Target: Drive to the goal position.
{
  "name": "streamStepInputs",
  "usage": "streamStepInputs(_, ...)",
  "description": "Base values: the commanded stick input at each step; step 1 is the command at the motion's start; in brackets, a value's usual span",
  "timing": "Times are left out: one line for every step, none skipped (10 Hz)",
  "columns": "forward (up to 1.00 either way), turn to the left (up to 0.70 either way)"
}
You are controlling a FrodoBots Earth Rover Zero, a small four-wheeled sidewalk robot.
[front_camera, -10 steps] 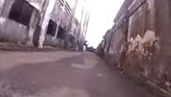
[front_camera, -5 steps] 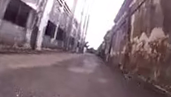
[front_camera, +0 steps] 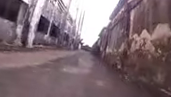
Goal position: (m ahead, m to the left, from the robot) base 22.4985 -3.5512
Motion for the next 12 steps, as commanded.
streamStepInputs(0.70, -0.10)
streamStepInputs(0.70, -0.25)
streamStepInputs(0.70, -0.20)
streamStepInputs(0.70, -0.03)
streamStepInputs(0.70, 0.00)
streamStepInputs(0.70, 0.00)
streamStepInputs(0.70, 0.00)
streamStepInputs(0.70, 0.00)
streamStepInputs(0.70, 0.00)
streamStepInputs(0.70, 0.00)
streamStepInputs(0.70, 0.00)
streamStepInputs(0.70, 0.00)
